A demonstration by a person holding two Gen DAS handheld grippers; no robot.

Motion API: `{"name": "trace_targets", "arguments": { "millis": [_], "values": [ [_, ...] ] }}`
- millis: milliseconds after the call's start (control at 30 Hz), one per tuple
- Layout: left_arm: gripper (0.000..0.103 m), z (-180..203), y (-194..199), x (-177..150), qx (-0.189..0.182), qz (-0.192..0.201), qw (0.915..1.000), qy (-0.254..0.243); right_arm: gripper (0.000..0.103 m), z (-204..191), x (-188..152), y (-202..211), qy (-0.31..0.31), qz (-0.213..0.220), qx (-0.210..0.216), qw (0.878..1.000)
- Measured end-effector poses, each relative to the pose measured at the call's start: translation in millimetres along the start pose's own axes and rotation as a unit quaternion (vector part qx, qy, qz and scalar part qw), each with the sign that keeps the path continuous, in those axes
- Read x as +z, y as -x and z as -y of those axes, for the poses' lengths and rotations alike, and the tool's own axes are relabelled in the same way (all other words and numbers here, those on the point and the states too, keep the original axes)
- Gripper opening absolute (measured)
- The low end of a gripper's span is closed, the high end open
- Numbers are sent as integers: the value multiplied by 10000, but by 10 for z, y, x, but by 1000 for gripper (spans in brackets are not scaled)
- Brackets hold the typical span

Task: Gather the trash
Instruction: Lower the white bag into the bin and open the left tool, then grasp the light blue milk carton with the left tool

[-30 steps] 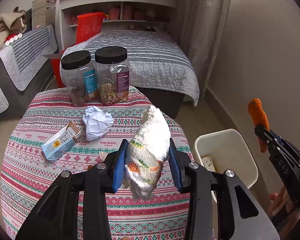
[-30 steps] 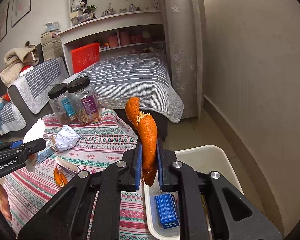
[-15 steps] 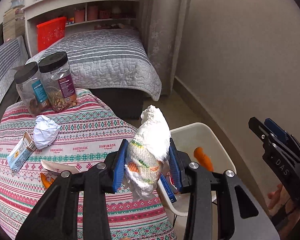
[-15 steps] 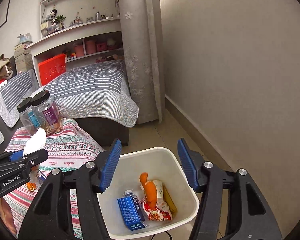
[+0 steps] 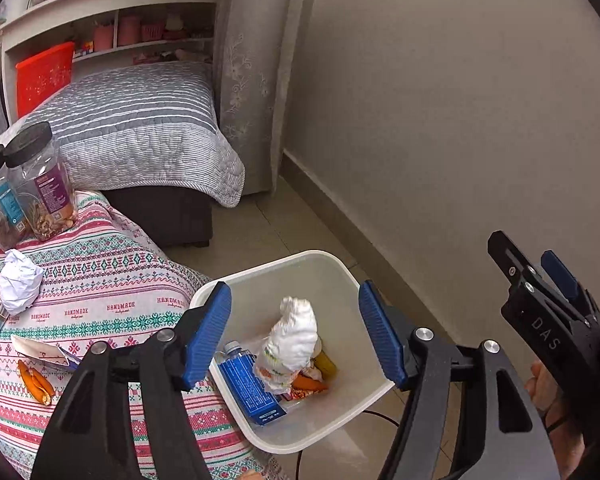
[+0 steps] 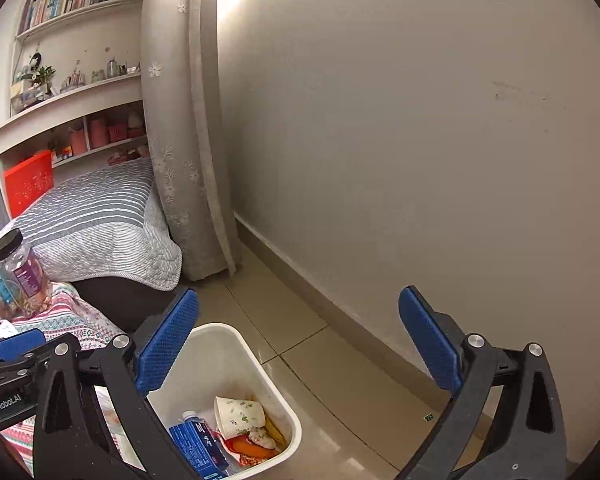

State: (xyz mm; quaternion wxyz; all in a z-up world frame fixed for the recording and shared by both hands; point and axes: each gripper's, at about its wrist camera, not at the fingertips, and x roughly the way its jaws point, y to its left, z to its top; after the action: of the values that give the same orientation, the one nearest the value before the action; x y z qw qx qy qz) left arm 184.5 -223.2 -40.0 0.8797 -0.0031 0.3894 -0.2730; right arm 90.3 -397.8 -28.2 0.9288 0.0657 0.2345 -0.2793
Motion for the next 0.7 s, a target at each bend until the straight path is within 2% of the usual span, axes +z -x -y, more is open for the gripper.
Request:
{"name": "trace_targets", "arguments": {
  "millis": [67, 133, 233, 367, 700],
  "values": [
    [69, 8, 19, 1, 190, 96, 9998, -66, 96, -4, -1, -1, 48, -1, -25, 10000],
    [77, -14, 44, -4, 472, 193, 9986, -138, 96, -27, -18, 7, 73, -45, 4, 10000],
    [80, -87, 78, -1, 789, 266, 9962, -241, 96, -130, -30, 14, 153, -138, 123, 9997],
    [80, -255, 128, 0, 1124, 275, 9927, -336, 96, -367, -64, 22, 384, -212, 322, 9985],
    [80, -1067, 241, -108, 1685, 37, 9857, -31, 96, -1146, -201, 3, 986, -466, 836, 9905]
  ]
}}
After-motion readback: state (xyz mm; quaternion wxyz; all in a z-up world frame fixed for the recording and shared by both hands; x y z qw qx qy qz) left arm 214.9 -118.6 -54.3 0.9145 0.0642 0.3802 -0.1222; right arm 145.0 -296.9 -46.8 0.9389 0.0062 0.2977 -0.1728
